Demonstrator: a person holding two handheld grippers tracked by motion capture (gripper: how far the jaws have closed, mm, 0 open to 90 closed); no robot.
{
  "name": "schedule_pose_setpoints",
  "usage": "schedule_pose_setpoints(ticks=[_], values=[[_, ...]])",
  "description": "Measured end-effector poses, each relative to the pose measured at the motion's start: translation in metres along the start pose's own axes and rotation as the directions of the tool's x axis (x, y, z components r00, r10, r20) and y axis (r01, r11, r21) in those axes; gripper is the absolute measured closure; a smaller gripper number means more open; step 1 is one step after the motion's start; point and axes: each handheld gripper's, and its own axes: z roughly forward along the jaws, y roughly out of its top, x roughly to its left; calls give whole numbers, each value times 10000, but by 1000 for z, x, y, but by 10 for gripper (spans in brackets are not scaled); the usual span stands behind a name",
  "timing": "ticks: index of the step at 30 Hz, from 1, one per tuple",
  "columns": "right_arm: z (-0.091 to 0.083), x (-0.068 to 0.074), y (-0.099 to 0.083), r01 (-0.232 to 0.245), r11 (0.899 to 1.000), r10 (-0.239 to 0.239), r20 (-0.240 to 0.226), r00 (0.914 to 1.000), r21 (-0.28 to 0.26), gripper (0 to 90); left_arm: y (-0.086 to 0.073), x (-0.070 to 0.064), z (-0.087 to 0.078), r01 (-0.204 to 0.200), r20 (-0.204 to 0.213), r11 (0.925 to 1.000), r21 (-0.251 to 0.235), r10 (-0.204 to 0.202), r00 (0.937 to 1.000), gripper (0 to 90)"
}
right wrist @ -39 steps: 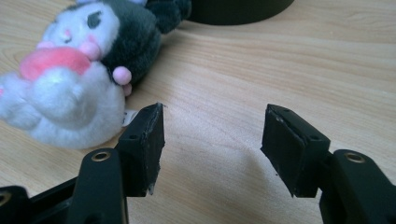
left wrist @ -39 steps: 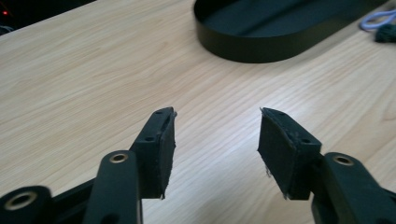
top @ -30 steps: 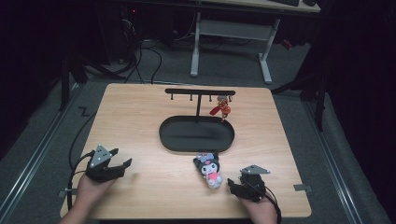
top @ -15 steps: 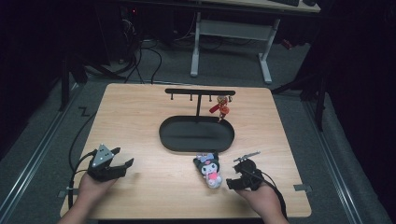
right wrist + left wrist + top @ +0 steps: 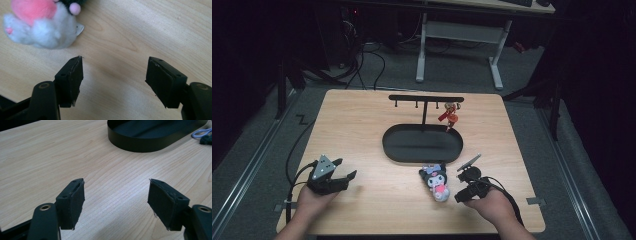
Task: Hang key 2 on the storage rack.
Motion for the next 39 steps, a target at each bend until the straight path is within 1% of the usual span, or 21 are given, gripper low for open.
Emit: schedule_pose_setpoints(ticks=[1,4,6,8,9,11,12,14,16,19,21,23,26,27,31,32,34,35,36,37,39], values=[[-1,1,1,-33,9999,33,34,10000,139,284,-1,0,0,23,6,10000,6,-23,10000,298],[-2,1,1,-72,9989,76,-82,9999,473,251,-1,0,-2,0,-9,10000,67,0,10000,298],[-2,2,1,-28,9979,33,-77,10000,642,234,-1,0,-3,68,-14,10000,4,-68,10000,298],[-3,4,1,-2,9972,11,-122,9999,749,228,-1,0,-4,27,-17,10000,37,-27,10000,299],[-4,6,1,13,9972,-7,-74,10000,744,226,-2,-1,-4,3,12,10000,95,-3,10000,299],[-7,12,2,234,9975,-228,-111,9997,660,216,-2,-1,-5,35,39,9999,106,-35,10000,299],[-10,17,4,275,9978,-264,-191,9995,604,209,-2,-1,-4,66,46,9999,89,-66,10000,299],[-12,22,7,385,9982,-371,-306,9988,454,195,-2,-1,-4,50,71,9999,102,-51,10000,300],[-12,28,11,347,9987,-329,-488,9983,371,180,-2,-2,-3,-17,74,9999,145,16,10000,299],[-8,36,16,409,9986,-389,-583,9975,339,169,-2,-2,-3,-21,126,9999,124,20,9999,299],[-4,39,19,666,9975,-650,-648,9958,227,167,-2,-3,-3,-61,121,9999,117,59,9999,300],[1,44,24,699,9971,-678,-668,9955,291,163,-2,-3,-3,-85,119,9999,149,83,9999,300],[7,50,31,779,9967,-764,-659,9949,207,162,-2,-4,-1,-105,189,9996,249,100,9998,300],[9,50,33,839,9964,-829,-619,9946,141,165,-2,-4,-1,-131,196,9996,254,126,9997,300],[16,51,41,623,9979,-610,-630,9961,182,207,-2,-4,-2,-124,266,9997,220,119,9996,304],[17,51,43,712,9973,-699,-646,9955,174,228,-2,-4,-2,-121,274,9997,230,114,9996,304],[20,51,45,603,9981,-593,-593,9965,154,261,-2,-4,-2,-122,291,9996,265,115,9995,304],[20,52,46,429,9988,-414,-601,9973,235,273,-2,-5,-2,-125,293,9996,260,118,9995,304],[22,50,47,887,9960,-880,-605,9943,84,285,-2,-5,-1,-137,288,9996,262,130,9995,305],[22,51,47,606,9980,-594,-640,9962,180,302,-2,-5,-1,-142,288,9995,266,135,9995,305],[22,52,47,579,9983,-571,-629,9964,118,344,-2,-5,-1,-152,288,9995,268,144,9995,305]])
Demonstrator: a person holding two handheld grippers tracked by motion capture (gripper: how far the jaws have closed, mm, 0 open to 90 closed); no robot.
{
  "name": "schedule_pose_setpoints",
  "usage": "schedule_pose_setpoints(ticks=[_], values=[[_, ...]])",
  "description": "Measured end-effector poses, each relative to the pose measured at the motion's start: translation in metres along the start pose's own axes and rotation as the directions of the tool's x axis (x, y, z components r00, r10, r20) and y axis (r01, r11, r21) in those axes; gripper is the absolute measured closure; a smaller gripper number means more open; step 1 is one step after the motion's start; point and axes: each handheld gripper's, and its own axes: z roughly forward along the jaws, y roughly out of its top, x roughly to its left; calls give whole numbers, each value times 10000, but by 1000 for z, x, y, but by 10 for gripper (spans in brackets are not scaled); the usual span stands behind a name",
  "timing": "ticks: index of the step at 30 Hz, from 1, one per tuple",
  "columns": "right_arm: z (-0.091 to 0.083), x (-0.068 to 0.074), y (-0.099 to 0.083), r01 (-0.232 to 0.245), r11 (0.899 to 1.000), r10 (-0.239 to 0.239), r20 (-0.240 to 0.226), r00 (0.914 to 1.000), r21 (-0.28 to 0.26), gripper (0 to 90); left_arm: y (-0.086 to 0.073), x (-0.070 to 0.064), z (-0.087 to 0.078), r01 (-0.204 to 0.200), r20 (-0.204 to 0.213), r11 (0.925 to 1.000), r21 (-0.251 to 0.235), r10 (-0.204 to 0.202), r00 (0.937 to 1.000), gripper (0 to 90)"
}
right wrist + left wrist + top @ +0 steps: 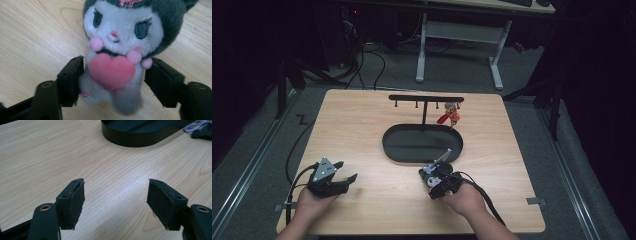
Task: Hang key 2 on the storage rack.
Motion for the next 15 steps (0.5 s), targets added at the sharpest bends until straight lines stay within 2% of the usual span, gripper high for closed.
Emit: schedule_pose_setpoints(ticks=[1,2,5,8,13,15], values=[[-1,1,0,-84,10000,84,12,10000,-23,366,0,0,0,-15,2,10000,8,15,10000,306],[-1,1,0,69,9999,-68,41,10000,-112,385,0,0,0,-26,16,10000,17,26,10000,305],[-4,0,-1,61,9995,-54,200,9998,-308,451,0,-1,1,-43,50,10000,63,43,10000,306],[-8,-1,-2,-88,9991,97,196,9998,-411,472,0,-1,1,-100,51,9999,90,99,9999,306],[-14,-5,-5,87,9981,-72,241,9997,-618,488,0,-2,2,-146,75,9998,129,145,9999,307],[-18,-6,-6,-37,9974,52,221,9997,-713,490,0,-2,2,-132,97,9998,129,130,9999,309]])
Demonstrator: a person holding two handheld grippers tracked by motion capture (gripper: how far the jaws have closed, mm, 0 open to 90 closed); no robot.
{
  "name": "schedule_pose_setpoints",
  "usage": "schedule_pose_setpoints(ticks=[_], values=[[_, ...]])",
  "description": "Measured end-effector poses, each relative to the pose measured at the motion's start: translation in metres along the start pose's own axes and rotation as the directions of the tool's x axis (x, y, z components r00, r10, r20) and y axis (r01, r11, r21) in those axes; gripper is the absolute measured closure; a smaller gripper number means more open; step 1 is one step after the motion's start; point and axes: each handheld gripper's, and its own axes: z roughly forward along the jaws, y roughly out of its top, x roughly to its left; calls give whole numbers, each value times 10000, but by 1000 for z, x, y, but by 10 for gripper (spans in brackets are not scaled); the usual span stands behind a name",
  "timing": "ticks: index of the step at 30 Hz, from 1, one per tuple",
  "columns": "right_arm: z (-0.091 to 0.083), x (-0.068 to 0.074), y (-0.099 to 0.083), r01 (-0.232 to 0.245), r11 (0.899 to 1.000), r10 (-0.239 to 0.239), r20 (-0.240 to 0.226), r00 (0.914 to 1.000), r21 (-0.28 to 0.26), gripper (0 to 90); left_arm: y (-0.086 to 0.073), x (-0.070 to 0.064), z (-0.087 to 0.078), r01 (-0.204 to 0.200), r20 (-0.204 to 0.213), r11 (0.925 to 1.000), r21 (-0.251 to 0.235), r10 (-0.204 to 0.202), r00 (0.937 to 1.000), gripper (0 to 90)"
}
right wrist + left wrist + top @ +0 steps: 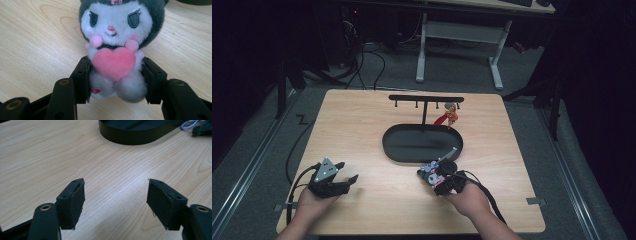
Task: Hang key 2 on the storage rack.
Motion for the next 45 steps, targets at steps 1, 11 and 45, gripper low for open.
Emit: schedule_pose_setpoints(ticks=[1,11,45], values=[[-2,-1,-1,-39,10000,39,-25,10000,-66,490,0,0,0,-13,14,10000,13,13,10000,309],[-33,-17,1,-483,9983,483,-16,9988,-313,490,0,-1,1,-112,79,9999,10,112,9999,304],[-108,-57,54,-1472,9784,1485,-23,9889,-1449,490,1,3,-2,38,-77,9997,-248,-40,10000,260]])
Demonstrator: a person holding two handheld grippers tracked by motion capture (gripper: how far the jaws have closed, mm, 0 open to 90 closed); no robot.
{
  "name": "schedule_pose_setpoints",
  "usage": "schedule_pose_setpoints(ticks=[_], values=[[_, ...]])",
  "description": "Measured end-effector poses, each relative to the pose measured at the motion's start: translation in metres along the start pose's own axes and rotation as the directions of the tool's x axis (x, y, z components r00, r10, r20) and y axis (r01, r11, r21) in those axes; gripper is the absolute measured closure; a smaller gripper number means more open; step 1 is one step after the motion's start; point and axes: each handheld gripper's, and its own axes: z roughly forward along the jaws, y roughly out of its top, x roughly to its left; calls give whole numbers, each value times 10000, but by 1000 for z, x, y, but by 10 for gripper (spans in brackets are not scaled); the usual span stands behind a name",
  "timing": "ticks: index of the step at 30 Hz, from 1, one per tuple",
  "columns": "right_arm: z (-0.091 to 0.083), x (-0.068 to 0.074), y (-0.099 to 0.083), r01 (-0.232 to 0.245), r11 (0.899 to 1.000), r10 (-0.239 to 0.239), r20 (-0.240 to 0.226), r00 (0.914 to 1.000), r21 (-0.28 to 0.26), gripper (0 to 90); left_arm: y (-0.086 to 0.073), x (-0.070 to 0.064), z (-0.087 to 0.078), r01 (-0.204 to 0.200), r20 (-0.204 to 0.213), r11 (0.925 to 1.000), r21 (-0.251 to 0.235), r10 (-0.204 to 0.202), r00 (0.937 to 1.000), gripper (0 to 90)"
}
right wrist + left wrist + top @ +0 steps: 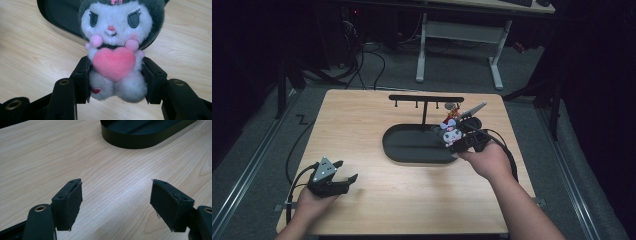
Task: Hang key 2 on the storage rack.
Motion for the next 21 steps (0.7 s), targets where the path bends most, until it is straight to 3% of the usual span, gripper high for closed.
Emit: schedule_pose_setpoints(ticks=[21], values=[[-20,4,39,-114,9996,111,-94,9999,-274,490,-1,1,1,5,61,10000,31,-5,10000,260]])
